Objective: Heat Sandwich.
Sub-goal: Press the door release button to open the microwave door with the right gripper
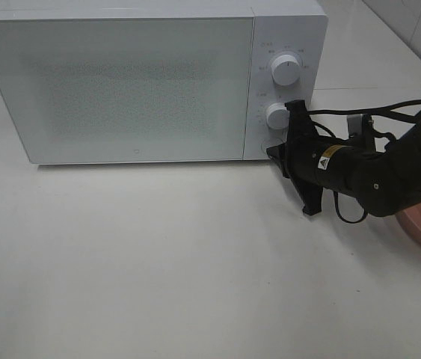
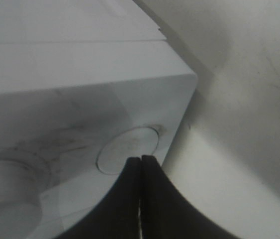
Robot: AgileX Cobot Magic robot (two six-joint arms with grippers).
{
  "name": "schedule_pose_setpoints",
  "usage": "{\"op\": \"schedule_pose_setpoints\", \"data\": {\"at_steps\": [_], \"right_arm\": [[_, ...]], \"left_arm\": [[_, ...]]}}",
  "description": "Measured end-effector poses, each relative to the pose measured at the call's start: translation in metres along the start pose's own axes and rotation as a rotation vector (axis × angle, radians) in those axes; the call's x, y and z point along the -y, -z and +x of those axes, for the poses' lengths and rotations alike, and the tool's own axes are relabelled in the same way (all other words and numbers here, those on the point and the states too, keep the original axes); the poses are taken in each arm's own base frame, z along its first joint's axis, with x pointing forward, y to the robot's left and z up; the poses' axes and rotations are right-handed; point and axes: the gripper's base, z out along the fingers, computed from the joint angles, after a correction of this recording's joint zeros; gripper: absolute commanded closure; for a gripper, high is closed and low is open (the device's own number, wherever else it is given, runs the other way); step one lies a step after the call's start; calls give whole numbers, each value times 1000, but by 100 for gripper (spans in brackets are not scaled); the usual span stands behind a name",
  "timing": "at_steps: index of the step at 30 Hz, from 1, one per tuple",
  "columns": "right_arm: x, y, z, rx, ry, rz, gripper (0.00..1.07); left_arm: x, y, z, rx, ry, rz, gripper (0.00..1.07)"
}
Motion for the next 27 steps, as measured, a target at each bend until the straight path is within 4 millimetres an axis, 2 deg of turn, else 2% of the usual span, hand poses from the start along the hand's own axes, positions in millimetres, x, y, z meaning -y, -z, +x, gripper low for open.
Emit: {"op": "schedule_pose_setpoints", "data": {"at_steps": [7,27], "right_arm": [[3,-8,-3,35,-41,-29,107],[1,-9,-3,73,-44,-78,107]], "left_arm": [[0,0,0,0,0,0,4],[0,0,0,0,0,0,4]]}}
